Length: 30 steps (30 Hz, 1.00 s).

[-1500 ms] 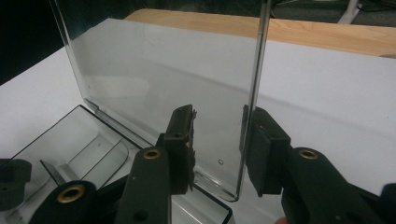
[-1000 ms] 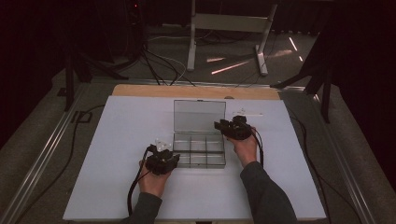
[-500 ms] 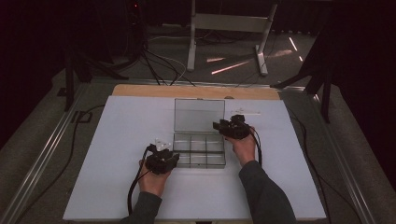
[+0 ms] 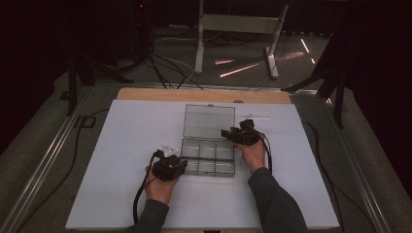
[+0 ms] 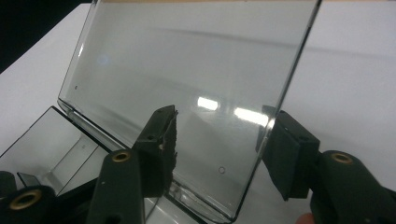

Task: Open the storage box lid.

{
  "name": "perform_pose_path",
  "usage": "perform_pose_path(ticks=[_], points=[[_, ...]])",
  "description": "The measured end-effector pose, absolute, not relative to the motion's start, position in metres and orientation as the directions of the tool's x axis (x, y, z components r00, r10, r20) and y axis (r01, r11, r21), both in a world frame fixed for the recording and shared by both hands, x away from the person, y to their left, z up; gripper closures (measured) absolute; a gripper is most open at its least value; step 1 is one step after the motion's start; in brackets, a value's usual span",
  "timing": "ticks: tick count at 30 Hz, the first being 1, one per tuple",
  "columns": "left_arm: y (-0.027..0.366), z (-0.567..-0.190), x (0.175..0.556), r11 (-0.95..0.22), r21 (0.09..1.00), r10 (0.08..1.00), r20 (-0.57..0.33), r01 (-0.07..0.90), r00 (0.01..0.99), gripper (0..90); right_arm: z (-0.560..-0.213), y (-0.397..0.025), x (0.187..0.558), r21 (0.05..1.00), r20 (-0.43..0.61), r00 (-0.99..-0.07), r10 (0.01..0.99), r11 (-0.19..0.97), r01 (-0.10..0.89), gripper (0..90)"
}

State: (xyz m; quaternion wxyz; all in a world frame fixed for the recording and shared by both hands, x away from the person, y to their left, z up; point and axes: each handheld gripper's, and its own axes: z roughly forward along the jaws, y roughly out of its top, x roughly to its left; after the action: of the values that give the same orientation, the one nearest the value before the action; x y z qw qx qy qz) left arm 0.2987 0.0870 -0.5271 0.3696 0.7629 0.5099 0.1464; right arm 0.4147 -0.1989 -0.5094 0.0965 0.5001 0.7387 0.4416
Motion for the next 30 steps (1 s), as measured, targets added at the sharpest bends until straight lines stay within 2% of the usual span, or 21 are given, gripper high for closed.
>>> perform_pose_path(ticks=[17,24,30], points=[[0.078,-0.525,0.29,-0.218,0.709,0.886,-0.145,0.671,0.44,63.5,-0.514,-0.197,0.42,0.699,0.344,-0.442,0.828,0.089,0.71,36.6],[0.078,-0.525,0.29,-0.214,0.708,0.884,-0.153,0.673,0.442,61.7,-0.521,-0.198,0.423,0.655,0.356,-0.401,0.844,0.081,0.751,25.2],[0.08,-0.524,0.29,-0.192,0.723,0.883,-0.168,0.663,0.439,58.2,-0.519,-0.198,0.422,0.669,0.343,-0.396,0.852,0.074,0.739,15.5]])
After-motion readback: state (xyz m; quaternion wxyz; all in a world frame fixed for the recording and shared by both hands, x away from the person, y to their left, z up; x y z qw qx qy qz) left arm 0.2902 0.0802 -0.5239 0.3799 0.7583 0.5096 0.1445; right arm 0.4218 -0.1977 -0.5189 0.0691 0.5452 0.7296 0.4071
